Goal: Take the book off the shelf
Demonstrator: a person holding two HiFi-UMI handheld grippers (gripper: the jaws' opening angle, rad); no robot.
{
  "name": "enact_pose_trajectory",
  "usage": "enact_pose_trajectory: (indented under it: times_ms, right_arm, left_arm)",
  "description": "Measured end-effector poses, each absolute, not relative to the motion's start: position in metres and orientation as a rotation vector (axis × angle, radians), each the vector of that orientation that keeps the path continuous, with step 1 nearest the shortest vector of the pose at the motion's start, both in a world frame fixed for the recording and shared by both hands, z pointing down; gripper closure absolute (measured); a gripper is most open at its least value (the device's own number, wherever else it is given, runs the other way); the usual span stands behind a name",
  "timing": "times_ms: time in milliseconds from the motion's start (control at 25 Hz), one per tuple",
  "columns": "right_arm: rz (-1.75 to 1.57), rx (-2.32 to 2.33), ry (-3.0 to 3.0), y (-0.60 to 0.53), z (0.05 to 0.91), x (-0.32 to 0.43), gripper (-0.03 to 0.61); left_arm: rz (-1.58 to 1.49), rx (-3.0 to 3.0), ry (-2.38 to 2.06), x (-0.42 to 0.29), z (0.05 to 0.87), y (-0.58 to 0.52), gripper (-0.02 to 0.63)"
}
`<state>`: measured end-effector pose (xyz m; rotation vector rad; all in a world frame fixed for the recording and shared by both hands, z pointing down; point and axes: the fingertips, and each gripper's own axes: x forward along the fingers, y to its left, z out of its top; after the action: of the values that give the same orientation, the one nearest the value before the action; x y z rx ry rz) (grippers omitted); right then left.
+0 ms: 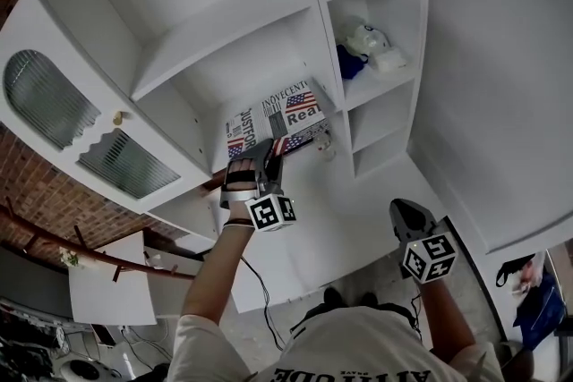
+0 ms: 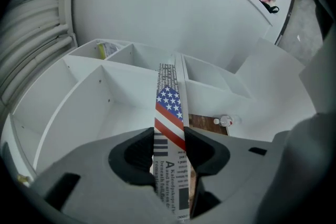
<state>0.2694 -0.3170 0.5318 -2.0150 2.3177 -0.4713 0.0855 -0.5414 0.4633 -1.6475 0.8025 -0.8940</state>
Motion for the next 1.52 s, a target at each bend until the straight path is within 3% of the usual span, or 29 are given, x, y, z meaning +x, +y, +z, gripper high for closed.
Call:
enact_pose_trajectory:
  times_ms: [360, 1520]
  right_arm:
    - [-0.462, -1.944, 2.394, -0.313, 0.53, 0.261, 0.545]
    - [-0.448, -1.621, 2.69, -0.294, 0.542, 0.18, 0.545]
  left_arm:
    - [-0.79, -1.701, 0.934, 0.063, 0.427, -0.51, 0.433]
    - [-0.573, -1.884, 1.367, -0.055, 0.428, -0.376, 0.433]
